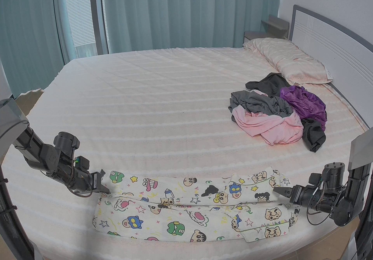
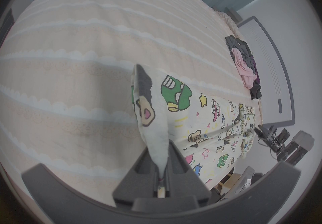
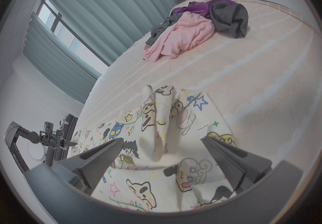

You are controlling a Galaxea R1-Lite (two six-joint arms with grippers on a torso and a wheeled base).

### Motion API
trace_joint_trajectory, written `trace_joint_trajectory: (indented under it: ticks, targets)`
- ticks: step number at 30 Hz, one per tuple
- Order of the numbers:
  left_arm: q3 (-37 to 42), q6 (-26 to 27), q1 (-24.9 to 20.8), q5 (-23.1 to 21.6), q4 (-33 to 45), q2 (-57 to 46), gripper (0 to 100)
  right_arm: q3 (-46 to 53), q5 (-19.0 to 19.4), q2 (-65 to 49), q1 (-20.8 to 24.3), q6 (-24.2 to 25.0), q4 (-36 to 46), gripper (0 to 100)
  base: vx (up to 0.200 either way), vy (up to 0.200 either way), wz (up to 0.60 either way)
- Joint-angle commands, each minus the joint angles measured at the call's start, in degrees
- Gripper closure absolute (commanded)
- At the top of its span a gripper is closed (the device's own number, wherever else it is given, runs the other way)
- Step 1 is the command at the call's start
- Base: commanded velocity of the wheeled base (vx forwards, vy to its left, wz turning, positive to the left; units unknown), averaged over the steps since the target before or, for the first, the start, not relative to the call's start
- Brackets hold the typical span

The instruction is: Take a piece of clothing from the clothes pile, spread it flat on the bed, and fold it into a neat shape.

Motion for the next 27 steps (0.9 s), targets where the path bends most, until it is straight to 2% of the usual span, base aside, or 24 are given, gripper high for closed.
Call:
trace_joint_trajectory:
  ticks: [1, 15, 20, 22, 23, 27]
  targets:
    - [-0.5, 1.0, 2.1, 0.2, 1.8, -2.4, 100, -0.1, 0.0, -0.1, -1.8, -1.0, -0.7, 0, 0.000, 0.000, 0.00]
    - [-5.3, 1.5, 7.0, 0.1, 9.1, -6.3, 100, -1.6, 0.0, -0.2, -4.0, -1.0, -0.7, 0, 0.000, 0.000, 0.00]
    - [-8.2, 4.0, 11.8, 0.1, 12.8, -6.5, 100, -1.7, 0.1, -0.2, -4.4, -1.0, -0.7, 0, 0.000, 0.000, 0.00]
    - [-8.2, 4.0, 11.8, 0.1, 12.8, -6.5, 100, -1.7, 0.1, -0.2, -4.4, -1.0, -0.7, 0, 0.000, 0.000, 0.00]
    - [-10.9, 5.5, 15.1, 0.1, 16.5, -6.9, 100, -1.9, 0.1, -0.1, -4.7, -1.1, -0.7, 0, 0.000, 0.000, 0.00]
    - [-14.1, 7.9, 19.4, 0.1, 20.5, -8.2, 100, -2.2, 0.1, -0.2, -4.8, -1.0, -0.7, 0, 0.000, 0.000, 0.00]
